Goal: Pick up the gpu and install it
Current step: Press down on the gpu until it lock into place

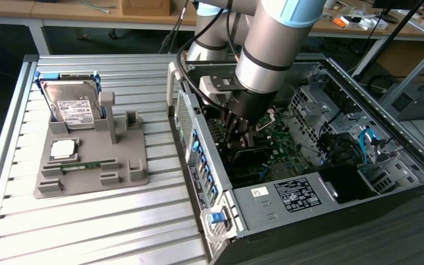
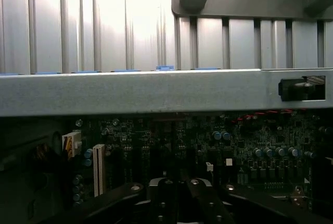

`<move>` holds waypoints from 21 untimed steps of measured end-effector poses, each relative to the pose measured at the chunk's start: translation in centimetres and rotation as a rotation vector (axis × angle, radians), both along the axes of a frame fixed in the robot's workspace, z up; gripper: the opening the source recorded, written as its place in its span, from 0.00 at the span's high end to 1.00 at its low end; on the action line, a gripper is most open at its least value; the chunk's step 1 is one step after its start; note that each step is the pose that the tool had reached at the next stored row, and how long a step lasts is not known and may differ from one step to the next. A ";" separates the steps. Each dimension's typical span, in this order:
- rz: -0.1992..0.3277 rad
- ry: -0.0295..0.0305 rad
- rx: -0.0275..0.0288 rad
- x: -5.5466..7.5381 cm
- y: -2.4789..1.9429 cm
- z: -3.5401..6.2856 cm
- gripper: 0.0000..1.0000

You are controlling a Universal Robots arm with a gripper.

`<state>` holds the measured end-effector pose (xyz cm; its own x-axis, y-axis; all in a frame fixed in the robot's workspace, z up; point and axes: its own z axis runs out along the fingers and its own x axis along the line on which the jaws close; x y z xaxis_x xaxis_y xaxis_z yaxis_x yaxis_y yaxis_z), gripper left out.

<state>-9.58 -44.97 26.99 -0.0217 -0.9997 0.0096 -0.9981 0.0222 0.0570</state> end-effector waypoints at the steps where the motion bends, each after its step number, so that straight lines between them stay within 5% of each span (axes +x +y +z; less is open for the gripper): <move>1: 0.000 -0.0006 0.0013 0.0 -0.13 -0.05 0.89; 17: 0.001 -0.0005 0.0015 -0.1 -0.29 -0.18 0.89; 21: 0.001 -0.0044 0.0015 -0.2 -0.27 2.18 0.89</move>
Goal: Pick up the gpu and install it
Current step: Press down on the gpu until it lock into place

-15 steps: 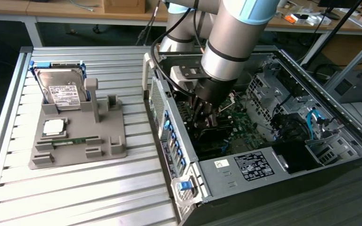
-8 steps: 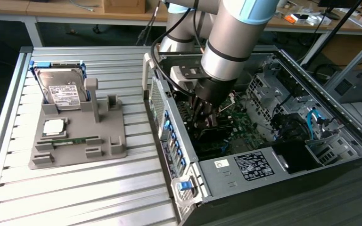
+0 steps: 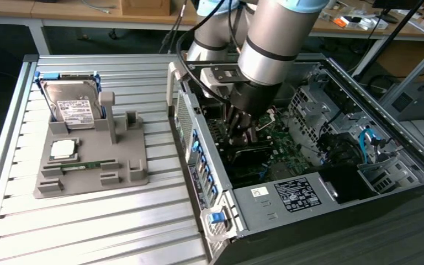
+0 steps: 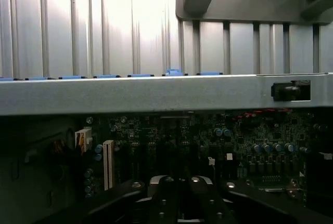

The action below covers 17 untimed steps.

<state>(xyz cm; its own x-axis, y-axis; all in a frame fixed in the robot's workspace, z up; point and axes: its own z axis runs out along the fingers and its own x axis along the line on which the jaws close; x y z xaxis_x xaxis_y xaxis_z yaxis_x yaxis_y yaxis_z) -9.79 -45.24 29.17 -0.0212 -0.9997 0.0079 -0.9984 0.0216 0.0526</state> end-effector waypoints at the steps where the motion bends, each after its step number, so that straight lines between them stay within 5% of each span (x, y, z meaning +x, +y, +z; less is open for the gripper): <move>1: 0.000 -0.0049 0.0015 -0.6 0.00 0.03 0.89; 5: 0.000 -0.0142 0.0027 -2.9 0.05 0.03 0.89; 10: 0.000 -0.0153 0.0027 -3.4 0.08 0.03 0.89; 17: 0.000 -0.0153 -0.0067 -3.4 0.64 0.03 0.89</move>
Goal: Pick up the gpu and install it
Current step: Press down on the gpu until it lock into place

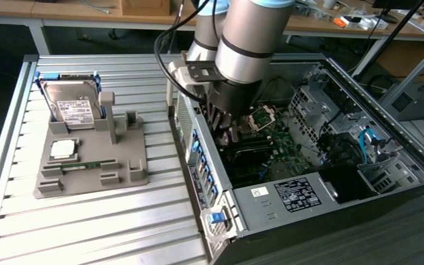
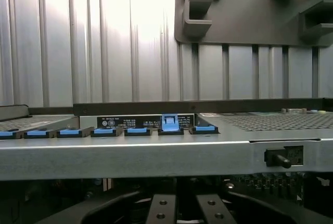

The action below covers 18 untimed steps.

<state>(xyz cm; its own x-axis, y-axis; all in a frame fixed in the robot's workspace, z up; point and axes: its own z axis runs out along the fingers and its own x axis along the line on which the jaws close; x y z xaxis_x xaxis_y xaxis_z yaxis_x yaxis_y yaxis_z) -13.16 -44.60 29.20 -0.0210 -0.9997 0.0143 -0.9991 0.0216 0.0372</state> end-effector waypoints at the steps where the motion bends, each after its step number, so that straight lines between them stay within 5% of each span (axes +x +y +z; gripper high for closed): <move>1: 0.000 0.0000 -0.0004 0.0 0.10 0.00 0.89; 18: 0.000 -0.0002 -0.0009 -0.5 0.18 0.00 0.89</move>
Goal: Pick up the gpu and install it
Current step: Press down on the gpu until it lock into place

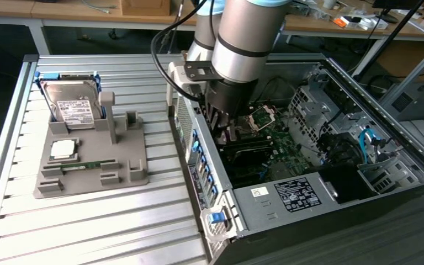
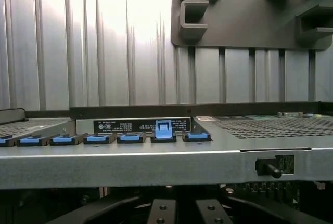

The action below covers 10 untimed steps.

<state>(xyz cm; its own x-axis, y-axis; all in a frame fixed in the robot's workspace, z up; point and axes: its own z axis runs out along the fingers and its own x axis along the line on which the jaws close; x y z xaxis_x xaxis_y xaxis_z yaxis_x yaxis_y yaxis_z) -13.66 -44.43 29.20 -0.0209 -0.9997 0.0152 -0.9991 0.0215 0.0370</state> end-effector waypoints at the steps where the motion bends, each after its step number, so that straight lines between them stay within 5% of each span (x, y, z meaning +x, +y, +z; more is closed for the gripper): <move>1: 0.000 0.0000 0.0000 0.0 0.00 0.00 0.89; 10: 0.000 0.0000 0.0000 -0.1 0.00 0.00 0.89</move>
<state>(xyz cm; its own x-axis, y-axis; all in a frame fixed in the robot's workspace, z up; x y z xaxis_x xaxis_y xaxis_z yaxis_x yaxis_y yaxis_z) -13.74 -44.43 29.20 -0.0211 -0.9997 0.0151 -0.9991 0.0216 0.0370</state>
